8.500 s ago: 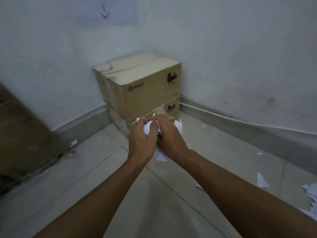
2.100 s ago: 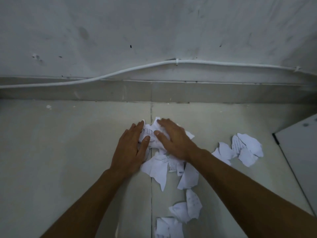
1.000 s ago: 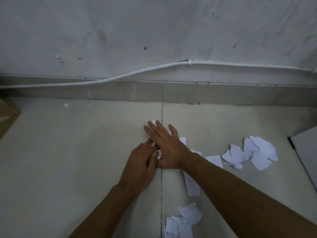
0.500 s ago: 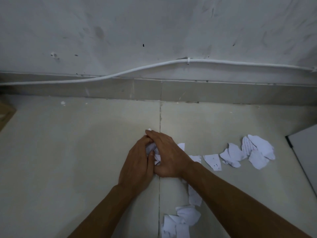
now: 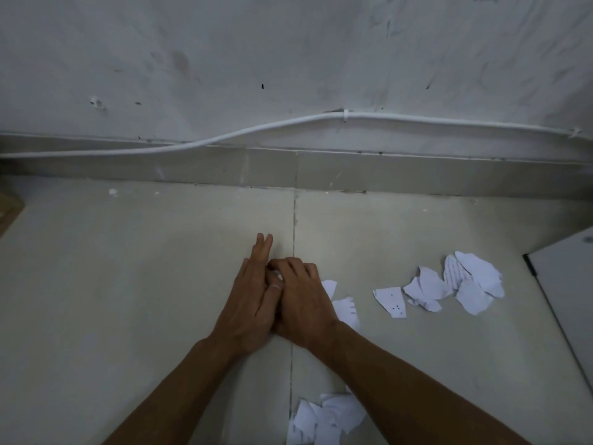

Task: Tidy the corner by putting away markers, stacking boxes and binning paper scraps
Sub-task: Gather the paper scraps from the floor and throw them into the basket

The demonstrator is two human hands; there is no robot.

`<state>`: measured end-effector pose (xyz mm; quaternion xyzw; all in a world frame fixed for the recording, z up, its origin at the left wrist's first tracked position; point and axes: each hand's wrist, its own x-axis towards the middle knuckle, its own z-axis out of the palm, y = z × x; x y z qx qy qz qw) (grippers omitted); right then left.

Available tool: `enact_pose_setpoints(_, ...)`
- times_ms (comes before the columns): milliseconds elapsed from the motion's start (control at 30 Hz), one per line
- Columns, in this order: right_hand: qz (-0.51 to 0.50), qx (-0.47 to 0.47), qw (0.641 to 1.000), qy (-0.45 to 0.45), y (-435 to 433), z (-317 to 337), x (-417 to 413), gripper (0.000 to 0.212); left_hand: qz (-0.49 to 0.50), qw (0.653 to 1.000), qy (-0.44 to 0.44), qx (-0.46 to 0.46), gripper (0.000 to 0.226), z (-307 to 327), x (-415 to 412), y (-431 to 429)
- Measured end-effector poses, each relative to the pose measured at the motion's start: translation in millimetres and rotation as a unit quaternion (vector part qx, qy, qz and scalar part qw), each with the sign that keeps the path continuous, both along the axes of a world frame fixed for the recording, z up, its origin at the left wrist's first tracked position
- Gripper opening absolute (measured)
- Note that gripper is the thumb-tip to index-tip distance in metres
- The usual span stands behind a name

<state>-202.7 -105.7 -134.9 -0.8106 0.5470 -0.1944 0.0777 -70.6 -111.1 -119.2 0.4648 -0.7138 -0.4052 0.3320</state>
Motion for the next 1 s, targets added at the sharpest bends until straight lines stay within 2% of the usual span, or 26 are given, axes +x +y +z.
enact_pose_setpoints(100, 0.002, -0.021, 1.0, 0.023, -4, -1, 5, 0.031, 0.033, 0.998, 0.032, 0.034, 0.06, 1, 1, 2)
enact_pose_setpoints(167, 0.016, -0.047, 0.998, 0.03, -4, -2, 9, 0.024, 0.066, 0.995, 0.054, 0.054, 0.058, 0, 3, 3)
enact_pose_setpoints(267, 0.019, -0.063, 0.998, 0.016, -3, -2, 10, 0.024, 0.122, 0.985, 0.095, 0.074, 0.052, 0, 2, 5)
enact_pose_setpoints(367, 0.016, -0.03, 0.999, 0.027, -5, 0, 10, 0.048, 0.19, 0.96, 0.172, 0.111, 0.038, 2, -2, 8)
enact_pose_setpoints(400, 0.012, -0.02, 1.0, 0.016, -7, 2, 10, 0.048, 0.209, 0.952, 0.187, 0.125, 0.035, 3, -2, 8)
enact_pose_setpoints(500, -0.041, -0.03, 0.997, -0.056, -10, 13, 15, 0.022, 0.221, 0.955, 0.162, 0.114, 0.035, 13, 2, 13)
enact_pose_setpoints(667, -0.074, -0.027, 0.99, -0.12, -16, 39, 27, 0.029, 0.257, 0.96, 0.098, 0.047, 0.035, 35, 18, 19)
enact_pose_setpoints(1000, -0.046, -0.043, 0.973, -0.224, -17, 109, 112, 0.036, 0.339, 0.938, 0.071, -0.018, 0.033, 89, 110, 43)
